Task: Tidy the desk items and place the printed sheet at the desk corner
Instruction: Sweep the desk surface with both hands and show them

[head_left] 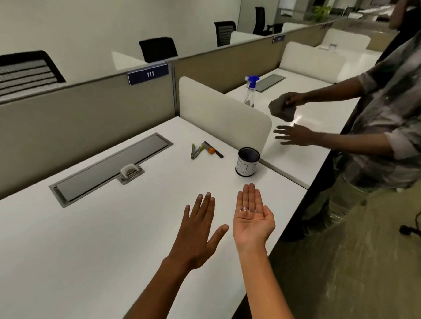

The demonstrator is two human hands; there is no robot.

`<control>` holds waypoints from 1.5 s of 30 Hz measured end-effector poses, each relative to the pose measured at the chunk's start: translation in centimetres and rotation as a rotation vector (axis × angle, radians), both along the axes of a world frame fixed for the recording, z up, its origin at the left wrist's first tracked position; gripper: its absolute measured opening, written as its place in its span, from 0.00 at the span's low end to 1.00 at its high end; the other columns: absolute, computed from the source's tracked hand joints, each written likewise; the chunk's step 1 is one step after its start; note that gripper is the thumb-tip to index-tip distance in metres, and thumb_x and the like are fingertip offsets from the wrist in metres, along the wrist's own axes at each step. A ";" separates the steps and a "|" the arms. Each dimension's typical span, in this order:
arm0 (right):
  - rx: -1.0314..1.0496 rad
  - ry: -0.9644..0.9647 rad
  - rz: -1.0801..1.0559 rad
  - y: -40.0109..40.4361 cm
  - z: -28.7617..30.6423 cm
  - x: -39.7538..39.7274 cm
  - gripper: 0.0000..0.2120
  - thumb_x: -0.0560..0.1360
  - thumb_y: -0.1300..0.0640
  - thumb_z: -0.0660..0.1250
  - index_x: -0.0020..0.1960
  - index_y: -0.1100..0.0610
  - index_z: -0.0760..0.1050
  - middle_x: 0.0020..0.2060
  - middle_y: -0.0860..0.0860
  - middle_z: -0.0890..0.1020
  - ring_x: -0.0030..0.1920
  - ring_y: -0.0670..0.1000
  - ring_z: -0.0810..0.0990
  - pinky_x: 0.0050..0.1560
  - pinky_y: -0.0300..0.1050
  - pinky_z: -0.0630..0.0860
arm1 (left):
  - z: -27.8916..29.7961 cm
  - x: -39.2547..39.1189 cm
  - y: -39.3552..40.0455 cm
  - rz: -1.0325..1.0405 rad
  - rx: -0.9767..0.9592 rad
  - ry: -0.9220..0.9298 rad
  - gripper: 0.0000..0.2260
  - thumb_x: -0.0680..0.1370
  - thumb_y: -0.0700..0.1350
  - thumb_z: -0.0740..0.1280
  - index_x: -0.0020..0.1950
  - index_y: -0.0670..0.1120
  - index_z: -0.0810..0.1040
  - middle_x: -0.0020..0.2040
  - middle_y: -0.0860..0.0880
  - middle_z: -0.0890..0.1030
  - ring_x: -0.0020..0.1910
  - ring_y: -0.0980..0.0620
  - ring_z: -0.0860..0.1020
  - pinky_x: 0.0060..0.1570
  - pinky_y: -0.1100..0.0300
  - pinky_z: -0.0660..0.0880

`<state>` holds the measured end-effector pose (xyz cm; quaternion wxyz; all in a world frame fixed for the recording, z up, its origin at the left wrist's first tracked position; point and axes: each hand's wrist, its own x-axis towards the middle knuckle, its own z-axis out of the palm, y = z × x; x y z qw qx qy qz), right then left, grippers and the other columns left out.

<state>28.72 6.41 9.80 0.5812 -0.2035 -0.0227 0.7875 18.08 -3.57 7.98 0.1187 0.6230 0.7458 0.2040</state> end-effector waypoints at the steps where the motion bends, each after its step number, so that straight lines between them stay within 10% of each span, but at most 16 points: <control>1: -0.022 0.083 -0.002 0.8 0.2 -0.1 0.23 0.83 0.54 0.45 0.69 0.62 0.69 0.66 0.58 0.77 0.66 0.55 0.77 0.69 0.50 0.71 | 0.2 -0.2 0.6 0.005 -0.002 0.008 0.35 0.77 0.68 0.39 0.79 0.52 0.36 0.78 0.56 0.34 0.75 0.59 0.30 0.77 0.50 0.37; 26: 0.043 -0.162 0.249 32.6 -1.7 -5.4 0.21 0.81 0.55 0.47 0.67 0.60 0.71 0.62 0.56 0.80 0.64 0.54 0.78 0.68 0.50 0.71 | -1.7 -4.1 23.1 0.265 -0.077 0.001 0.36 0.77 0.67 0.40 0.79 0.50 0.38 0.79 0.54 0.36 0.76 0.58 0.32 0.77 0.50 0.37; 45: 1.217 -1.499 0.528 34.3 -5.4 -6.9 0.29 0.80 0.47 0.44 0.78 0.56 0.55 0.78 0.51 0.58 0.78 0.47 0.50 0.78 0.46 0.44 | -2.4 -5.8 24.3 0.380 -0.112 0.048 0.35 0.78 0.67 0.41 0.80 0.49 0.40 0.79 0.52 0.36 0.77 0.55 0.33 0.77 0.48 0.39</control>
